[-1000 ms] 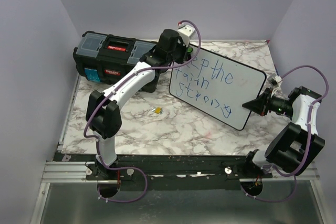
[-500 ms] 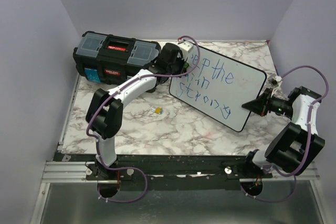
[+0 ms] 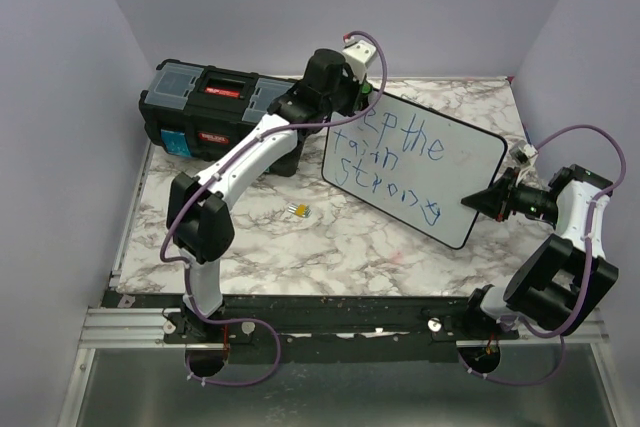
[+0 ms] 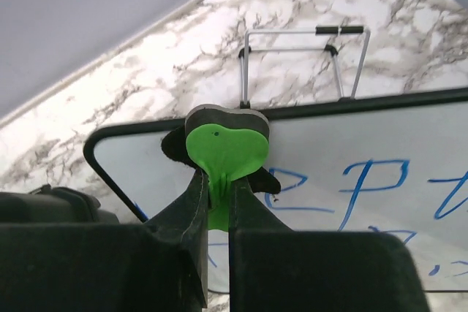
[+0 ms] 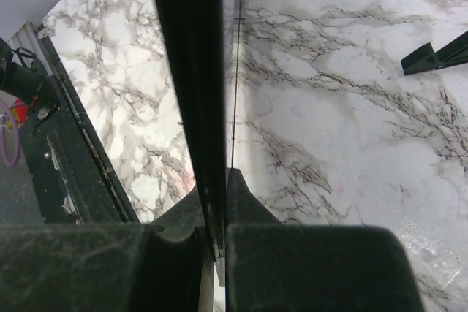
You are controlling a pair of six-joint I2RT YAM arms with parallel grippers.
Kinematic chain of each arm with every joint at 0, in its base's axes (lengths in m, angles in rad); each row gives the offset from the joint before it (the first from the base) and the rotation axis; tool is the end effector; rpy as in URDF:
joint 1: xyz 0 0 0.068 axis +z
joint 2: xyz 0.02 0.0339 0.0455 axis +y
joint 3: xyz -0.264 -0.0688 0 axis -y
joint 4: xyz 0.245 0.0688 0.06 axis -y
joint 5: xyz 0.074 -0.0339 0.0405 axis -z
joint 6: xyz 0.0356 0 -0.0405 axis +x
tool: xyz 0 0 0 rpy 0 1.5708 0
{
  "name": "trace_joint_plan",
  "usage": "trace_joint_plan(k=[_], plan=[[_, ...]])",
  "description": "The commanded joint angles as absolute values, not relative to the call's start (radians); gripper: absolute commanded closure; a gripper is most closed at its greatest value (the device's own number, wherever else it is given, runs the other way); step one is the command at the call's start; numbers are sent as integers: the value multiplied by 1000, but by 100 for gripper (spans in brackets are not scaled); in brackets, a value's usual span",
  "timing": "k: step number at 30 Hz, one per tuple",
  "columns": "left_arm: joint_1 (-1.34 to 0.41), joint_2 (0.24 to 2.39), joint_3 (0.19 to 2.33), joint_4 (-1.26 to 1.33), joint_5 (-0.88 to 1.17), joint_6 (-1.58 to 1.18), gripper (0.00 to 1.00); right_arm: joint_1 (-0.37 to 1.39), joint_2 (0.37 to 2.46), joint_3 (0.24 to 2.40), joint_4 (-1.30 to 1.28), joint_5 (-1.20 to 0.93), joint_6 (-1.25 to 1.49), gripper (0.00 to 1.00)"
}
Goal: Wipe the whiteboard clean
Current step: Erase the whiteboard at the center of the board.
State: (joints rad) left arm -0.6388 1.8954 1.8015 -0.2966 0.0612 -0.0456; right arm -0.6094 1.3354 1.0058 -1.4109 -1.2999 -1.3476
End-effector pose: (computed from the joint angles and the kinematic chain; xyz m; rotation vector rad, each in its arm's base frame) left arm 0.3640 -0.2731 0.3588 0.6222 1.8959 -0.5059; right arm 0.1800 -0.0838 0.2654 -0.5860 1.8645 0.9653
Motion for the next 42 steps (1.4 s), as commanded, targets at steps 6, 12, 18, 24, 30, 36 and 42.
trace_joint_plan(k=[6, 12, 18, 24, 30, 36, 42], plan=[[-648, 1919, 1753, -316, 77, -46, 100, -600, 1305, 1005, -1420, -1336, -1387, 99], [-650, 1879, 1598, -262, 81, -73, 100, -600, 1304, 1005, -1419, -1339, -1385, 99], [-651, 1884, 1647, -281, 83, -61, 100, -599, 1299, 1003, -1419, -1338, -1385, 99], [-651, 1942, 1874, -375, 87, -43, 100, -600, 1298, 1005, -1419, -1338, -1384, 99], [-659, 1980, 1951, -413, 106, -47, 100, -599, 1298, 1005, -1420, -1336, -1384, 99], [-661, 1955, 1783, -364, 116, -72, 100, -600, 1297, 1004, -1420, -1336, -1385, 99], [-662, 1903, 1615, -285, 126, -102, 100, -599, 1299, 1004, -1419, -1338, -1384, 99]])
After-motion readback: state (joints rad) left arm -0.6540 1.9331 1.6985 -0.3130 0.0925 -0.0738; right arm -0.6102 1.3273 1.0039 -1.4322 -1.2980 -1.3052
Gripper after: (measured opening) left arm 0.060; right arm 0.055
